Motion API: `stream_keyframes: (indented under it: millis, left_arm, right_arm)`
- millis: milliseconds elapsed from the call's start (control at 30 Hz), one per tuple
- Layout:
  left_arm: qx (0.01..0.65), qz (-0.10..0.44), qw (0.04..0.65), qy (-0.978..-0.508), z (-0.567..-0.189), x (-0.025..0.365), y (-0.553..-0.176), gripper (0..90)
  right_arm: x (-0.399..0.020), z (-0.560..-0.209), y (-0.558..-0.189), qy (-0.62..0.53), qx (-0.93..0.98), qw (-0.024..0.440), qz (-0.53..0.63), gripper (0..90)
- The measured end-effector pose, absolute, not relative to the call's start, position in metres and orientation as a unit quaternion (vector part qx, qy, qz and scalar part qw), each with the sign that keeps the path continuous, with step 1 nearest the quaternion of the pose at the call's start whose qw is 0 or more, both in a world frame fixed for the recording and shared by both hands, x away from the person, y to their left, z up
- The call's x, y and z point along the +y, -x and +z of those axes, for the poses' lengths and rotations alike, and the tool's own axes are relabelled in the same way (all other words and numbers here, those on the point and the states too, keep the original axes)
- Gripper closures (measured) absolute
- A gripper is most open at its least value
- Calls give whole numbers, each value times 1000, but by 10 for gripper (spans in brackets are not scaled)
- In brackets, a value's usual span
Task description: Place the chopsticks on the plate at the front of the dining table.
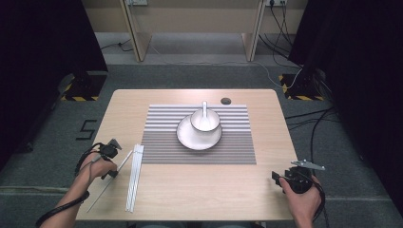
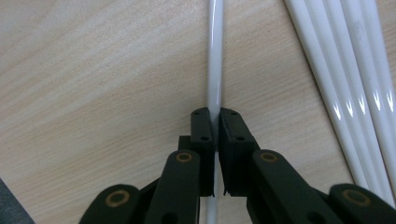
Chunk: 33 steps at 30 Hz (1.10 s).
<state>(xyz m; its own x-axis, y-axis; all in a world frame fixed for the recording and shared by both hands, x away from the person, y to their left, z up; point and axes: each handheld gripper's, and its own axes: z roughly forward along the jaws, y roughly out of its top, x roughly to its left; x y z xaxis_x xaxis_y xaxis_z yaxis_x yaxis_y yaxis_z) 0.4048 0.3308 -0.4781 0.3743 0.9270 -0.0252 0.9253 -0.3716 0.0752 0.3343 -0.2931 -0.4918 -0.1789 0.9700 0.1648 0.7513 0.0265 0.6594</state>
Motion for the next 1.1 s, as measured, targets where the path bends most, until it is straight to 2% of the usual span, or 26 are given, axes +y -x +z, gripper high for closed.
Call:
stream_keyframes:
  millis: [1100]
  left_arm:
    - [549, 33, 54, -834, -455, 327, -407, 844]
  right_arm:
    - [-292, -492, -335, -619, 696, 167, 323, 420]
